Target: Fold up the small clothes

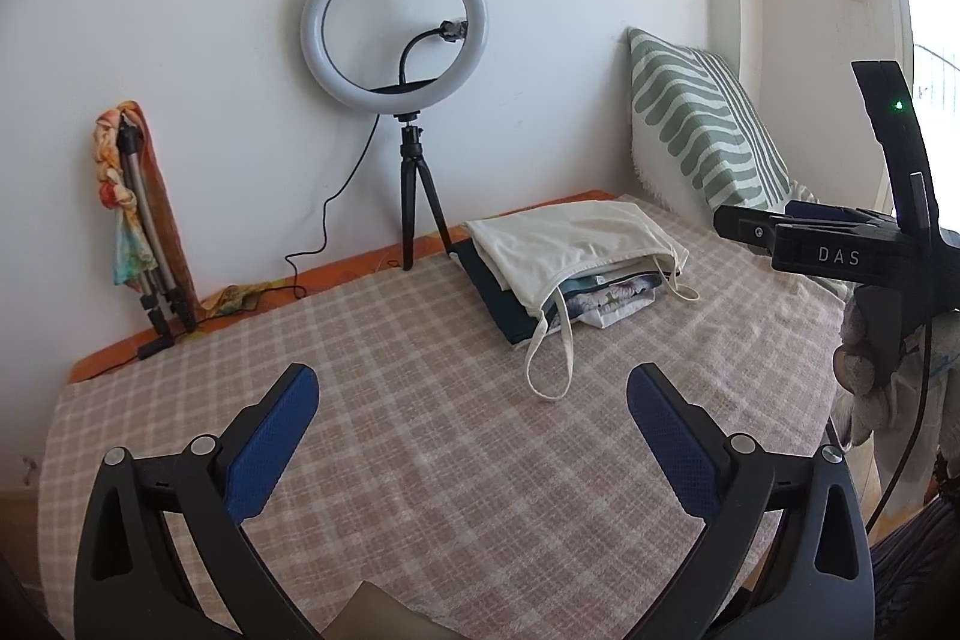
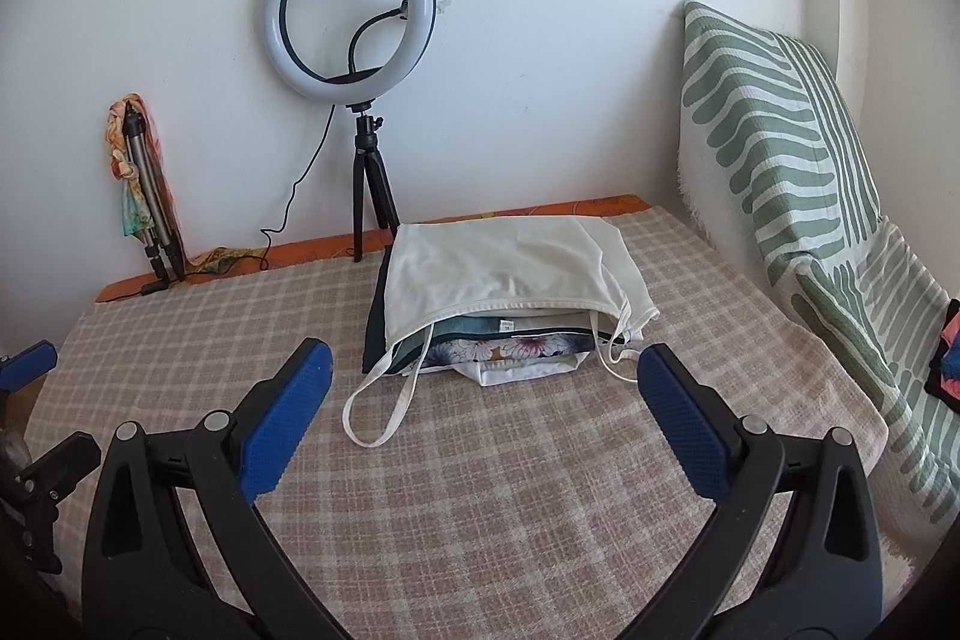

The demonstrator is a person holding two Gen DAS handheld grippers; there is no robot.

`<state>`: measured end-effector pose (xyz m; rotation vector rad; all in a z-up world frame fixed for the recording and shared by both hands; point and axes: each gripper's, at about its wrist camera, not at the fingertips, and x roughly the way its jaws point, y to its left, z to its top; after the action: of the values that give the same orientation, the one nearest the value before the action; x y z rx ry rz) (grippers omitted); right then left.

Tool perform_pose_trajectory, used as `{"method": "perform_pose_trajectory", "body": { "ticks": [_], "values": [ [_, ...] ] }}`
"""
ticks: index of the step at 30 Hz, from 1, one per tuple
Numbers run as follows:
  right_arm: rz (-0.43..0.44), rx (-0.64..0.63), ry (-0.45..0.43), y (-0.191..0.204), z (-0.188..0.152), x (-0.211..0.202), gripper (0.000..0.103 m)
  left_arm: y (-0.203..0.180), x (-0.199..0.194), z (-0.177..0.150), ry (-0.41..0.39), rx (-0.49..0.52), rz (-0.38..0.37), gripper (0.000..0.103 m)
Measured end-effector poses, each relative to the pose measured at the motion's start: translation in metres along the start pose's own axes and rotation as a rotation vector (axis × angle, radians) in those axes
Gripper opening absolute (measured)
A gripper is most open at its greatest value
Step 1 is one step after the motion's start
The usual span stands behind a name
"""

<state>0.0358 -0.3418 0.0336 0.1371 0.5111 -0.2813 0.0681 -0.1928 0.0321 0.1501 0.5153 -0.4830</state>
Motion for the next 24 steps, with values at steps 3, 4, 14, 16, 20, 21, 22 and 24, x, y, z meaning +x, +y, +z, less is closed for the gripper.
{"method": "perform_pose_trajectory", "body": {
  "ticks": [3, 4, 14, 16, 20, 21, 22, 24],
  "values": [
    [0.001, -0.007, 0.001, 0.0016, -0.0010, 0.0011, 0.103, 0.0008, -0.0007, -0.0011, 0.001, -0.005, 0.004, 0.102],
    [0.001, -0.007, 0.001, 0.0021, -0.0013, 0.0010, 0.103, 0.0012, -0.0009, -0.0015, 0.002, -0.006, 0.003, 0.102],
    [0.005, -0.005, 0.005, 0.0044, -0.0027, 0.0025, 0.103, 0.0009, -0.0019, -0.0020, 0.005, -0.003, -0.003, 0.102],
    [0.007, -0.006, 0.004, 0.0045, -0.0026, 0.0038, 0.103, 0.0007, -0.0021, -0.0018, 0.004, -0.004, -0.004, 0.102],
    [0.009, -0.008, 0.004, 0.0044, -0.0023, 0.0051, 0.103, 0.0001, -0.0033, -0.0009, 0.003, -0.004, -0.008, 0.102],
    [0.010, -0.009, 0.003, 0.0044, -0.0022, 0.0054, 0.103, 0.0004, -0.0032, -0.0009, 0.003, -0.002, -0.010, 0.102],
    [0.009, -0.009, 0.004, 0.0041, -0.0019, 0.0054, 0.103, -0.0001, -0.0034, -0.0007, 0.003, -0.002, -0.012, 0.102],
    [0.010, -0.009, 0.005, 0.0038, -0.0015, 0.0058, 0.103, -0.0011, -0.0036, -0.0001, 0.003, -0.001, -0.014, 0.102]
  ]
}}
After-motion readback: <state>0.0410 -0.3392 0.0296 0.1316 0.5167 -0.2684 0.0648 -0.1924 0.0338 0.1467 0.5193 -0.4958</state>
